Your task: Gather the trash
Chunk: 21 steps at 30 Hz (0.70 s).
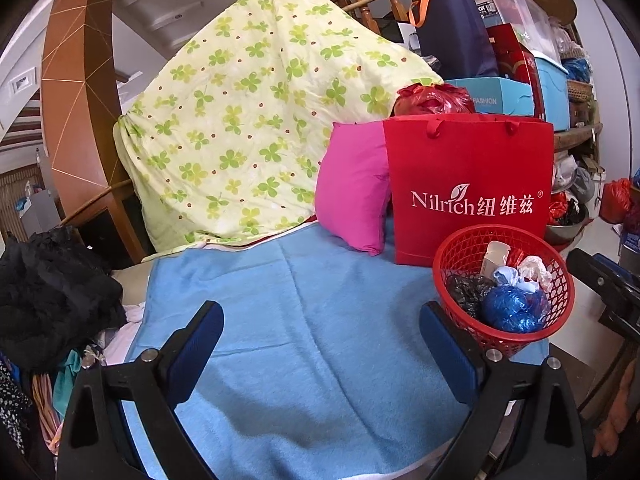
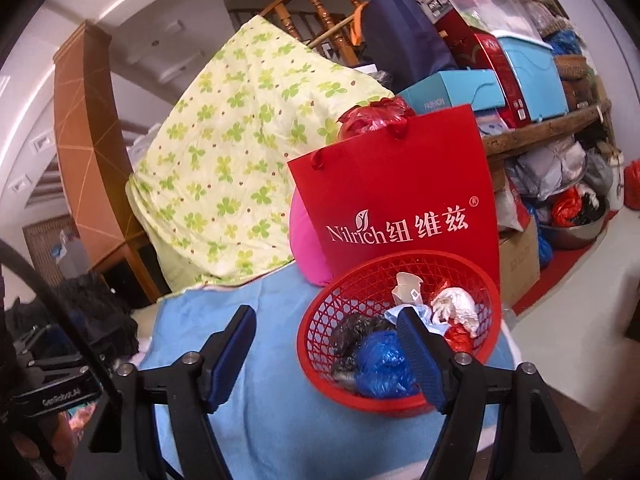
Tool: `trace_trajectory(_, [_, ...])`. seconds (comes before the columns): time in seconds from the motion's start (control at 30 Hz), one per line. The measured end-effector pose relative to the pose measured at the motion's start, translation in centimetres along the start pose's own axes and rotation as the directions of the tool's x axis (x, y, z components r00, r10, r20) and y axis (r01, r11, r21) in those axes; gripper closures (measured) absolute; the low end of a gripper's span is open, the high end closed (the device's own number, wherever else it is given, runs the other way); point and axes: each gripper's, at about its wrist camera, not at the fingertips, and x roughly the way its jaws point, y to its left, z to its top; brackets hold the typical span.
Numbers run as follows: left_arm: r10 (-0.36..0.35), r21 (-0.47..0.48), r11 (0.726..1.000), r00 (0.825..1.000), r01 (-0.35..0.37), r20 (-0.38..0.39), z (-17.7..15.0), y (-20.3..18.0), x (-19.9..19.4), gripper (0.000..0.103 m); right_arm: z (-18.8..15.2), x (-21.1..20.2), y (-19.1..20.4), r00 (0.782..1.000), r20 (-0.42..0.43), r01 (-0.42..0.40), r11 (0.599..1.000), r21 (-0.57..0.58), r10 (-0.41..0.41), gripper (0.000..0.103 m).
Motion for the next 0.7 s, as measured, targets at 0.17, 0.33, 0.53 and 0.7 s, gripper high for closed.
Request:
trace_trajectory(0.17, [-0.004, -0.01, 1.0, 1.0, 0.004, 0.0, 0.0, 0.4, -1.3, 0.005, 0.2, -2.4, 1.6, 1.0, -0.012, 0.009, 0.998, -0.062, -0.009, 0.024])
trace_trajectory(0.33, [0.012, -0.008, 1.0, 1.0, -0.012, 0.011, 0.1, 0.6, -2.6, 0.005, 0.7, -4.2, 3.3, 1.0, -0.013, -0.005, 0.994, -0.11, 0.004, 0.024])
trace_trajectory(0.53, [0.043, -0.018, 0.999, 0.999, -0.043, 0.018, 0.3, 1.3, -4.0, 0.005, 1.5, -6.2, 5.5, 1.0, 0.001, -0.013, 0.986, -0.163, 0.014, 0.022])
trace_trajectory(0.7, [0.061, -0.028, 0.998, 0.998, -0.06, 0.026, 0.5, 1.8, -5.0, 0.005, 2.0, -7.9, 6.8, 1.0, 0.024, 0.004, 0.977, -0.213, 0.001, 0.022])
